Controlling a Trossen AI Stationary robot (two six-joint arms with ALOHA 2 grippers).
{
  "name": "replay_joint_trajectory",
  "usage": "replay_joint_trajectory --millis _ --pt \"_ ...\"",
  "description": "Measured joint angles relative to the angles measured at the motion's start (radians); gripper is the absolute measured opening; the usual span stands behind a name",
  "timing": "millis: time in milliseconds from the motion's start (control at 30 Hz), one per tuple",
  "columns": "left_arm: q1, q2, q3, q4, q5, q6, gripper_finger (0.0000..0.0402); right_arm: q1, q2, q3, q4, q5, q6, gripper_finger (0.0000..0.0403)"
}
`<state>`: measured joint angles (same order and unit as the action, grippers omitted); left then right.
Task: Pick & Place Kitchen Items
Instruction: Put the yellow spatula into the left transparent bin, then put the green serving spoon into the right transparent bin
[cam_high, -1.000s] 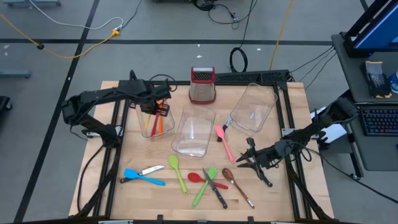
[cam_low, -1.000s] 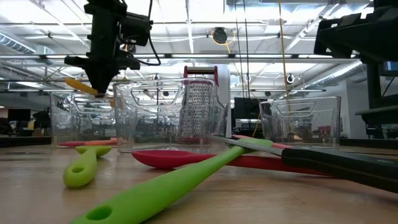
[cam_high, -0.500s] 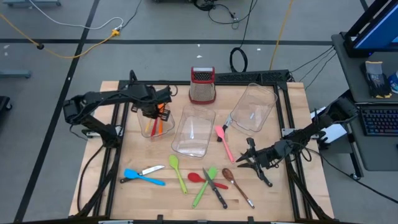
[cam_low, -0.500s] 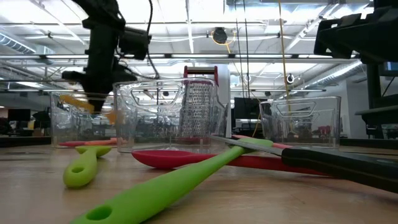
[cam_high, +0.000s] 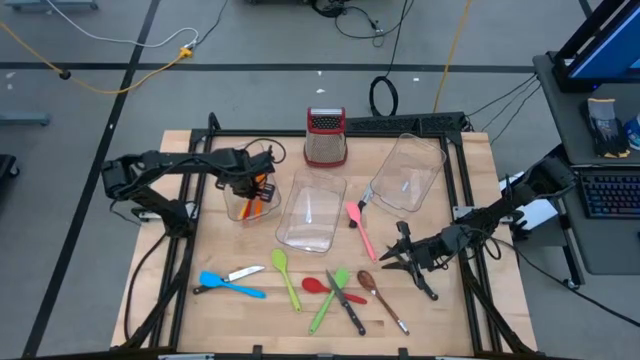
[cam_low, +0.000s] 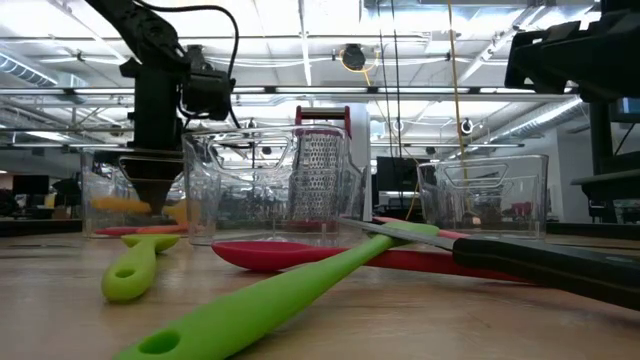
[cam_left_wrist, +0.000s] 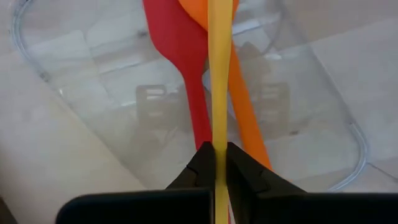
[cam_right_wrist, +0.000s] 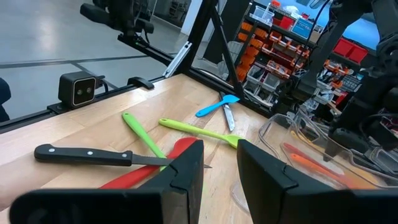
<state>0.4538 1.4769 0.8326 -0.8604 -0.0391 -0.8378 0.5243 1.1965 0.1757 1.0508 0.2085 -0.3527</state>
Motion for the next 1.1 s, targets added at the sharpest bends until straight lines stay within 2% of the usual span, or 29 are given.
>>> replay_joint_trajectory --millis 400,500,700,833,967,1100 --pt "-0.032 0.000 0.000 -0.001 -0.006 0.011 0.0030 0.000 0.000 0.000 0.000 0.000 0.000 0.0089" --pt "-0.037 0.000 0.000 -0.001 -0.006 0.022 0.0056 0.000 0.000 0.000 0.000 0.000 0.000 0.0089" --pt "-0.038 0.000 0.004 -0.006 -0.006 0.035 0.0132 0.000 0.000 0.000 0.000 0.000 0.000 0.0089" --pt "-0.038 -0.008 0.029 -0.013 0.040 0.072 0.0169 0.000 0.000 0.000 0.000 0.000 0.000 0.0089" --pt "-0.038 -0.048 0.079 -0.036 0.063 0.084 0.0187 0.000 0.000 0.000 0.000 0.000 0.000 0.0089" --pt "-0.039 -0.113 0.159 -0.131 0.054 0.068 0.0183 0.000 0.000 0.000 0.000 0.000 0.000 0.0089"
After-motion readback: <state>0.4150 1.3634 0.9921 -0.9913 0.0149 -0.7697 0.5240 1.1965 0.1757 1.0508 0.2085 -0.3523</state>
